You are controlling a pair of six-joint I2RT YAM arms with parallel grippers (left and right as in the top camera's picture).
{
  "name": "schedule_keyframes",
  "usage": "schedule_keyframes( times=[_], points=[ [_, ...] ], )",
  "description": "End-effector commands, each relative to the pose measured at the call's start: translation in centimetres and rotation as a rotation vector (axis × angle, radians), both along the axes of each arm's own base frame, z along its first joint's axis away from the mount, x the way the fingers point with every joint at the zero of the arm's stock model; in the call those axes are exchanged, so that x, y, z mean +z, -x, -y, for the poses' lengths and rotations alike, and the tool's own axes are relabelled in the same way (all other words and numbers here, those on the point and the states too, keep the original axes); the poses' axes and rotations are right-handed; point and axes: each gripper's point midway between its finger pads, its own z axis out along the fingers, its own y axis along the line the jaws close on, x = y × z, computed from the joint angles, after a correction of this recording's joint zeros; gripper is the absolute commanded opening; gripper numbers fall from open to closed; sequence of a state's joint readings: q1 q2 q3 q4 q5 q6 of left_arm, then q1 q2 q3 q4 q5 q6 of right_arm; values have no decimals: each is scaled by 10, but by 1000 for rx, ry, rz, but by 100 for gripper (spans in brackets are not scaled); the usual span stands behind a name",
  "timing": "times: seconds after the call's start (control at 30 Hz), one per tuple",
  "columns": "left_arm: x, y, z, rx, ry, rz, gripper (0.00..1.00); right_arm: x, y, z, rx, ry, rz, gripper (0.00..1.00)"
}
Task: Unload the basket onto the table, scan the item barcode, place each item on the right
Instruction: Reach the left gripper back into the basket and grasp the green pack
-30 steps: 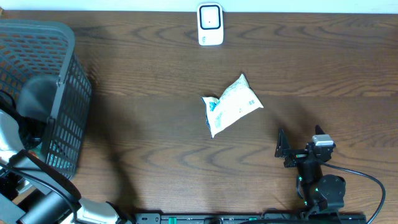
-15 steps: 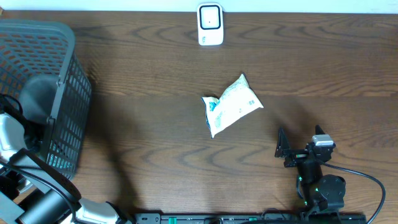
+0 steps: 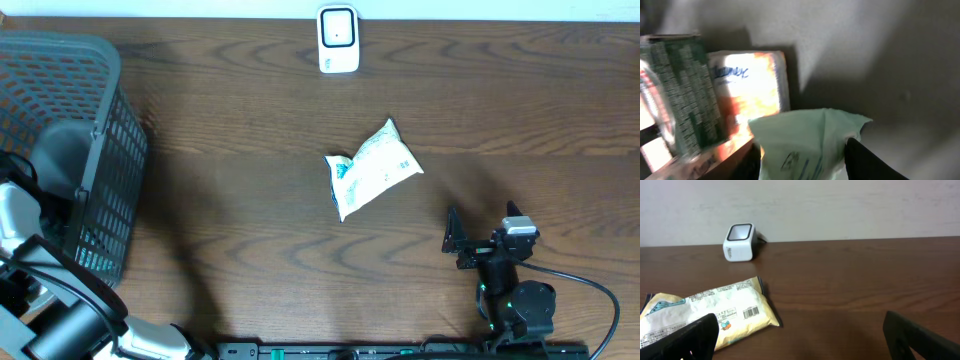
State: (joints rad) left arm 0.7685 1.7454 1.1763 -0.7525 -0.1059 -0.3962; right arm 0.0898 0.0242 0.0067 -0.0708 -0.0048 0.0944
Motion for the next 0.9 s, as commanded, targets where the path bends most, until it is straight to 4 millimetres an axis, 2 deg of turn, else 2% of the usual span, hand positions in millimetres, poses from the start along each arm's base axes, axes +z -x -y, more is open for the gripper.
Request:
schedule_keyframes(
  times=[0.0, 0.1, 0.17, 0.27, 0.37, 0.47, 0.6, 0.7, 0.77, 0.8, 0.87],
  points=[
    [-20, 5, 10, 1, 59, -30, 53, -1, 0, 0, 2, 6, -1, 99],
    [-21, 5, 10, 1, 59, -31, 49, -1, 0, 0, 2, 6, -1, 99],
    [-19, 4, 9, 1, 55, -27, 37, -1, 0, 0, 2, 6, -1, 99],
    [-13, 2, 8, 0, 43, -15, 35, -1, 0, 0, 2, 6, -1, 99],
    [2, -1, 5, 0, 17, 12, 8, -1, 0, 0, 2, 6, -1, 99],
    [28, -6, 0, 0, -31, 63, 7, -1, 0, 0, 2, 6, -1, 99],
    [80, -13, -6, -3, -137, 177, 7, -1, 0, 0, 2, 6, -1, 99],
    [134, -19, -7, -12, -239, 311, 7, -1, 0, 0, 2, 6, -1, 99],
    [177, -22, -3, -23, -316, 429, 7, -1, 0, 0, 2, 6, -1, 99],
    [204, -22, 1, -23, -362, 505, 7, -1, 0, 0, 2, 6, -1, 99],
    [242, -16, 9, -4, -432, 616, 8, -1, 0, 0, 2, 6, -1, 99]
  ],
)
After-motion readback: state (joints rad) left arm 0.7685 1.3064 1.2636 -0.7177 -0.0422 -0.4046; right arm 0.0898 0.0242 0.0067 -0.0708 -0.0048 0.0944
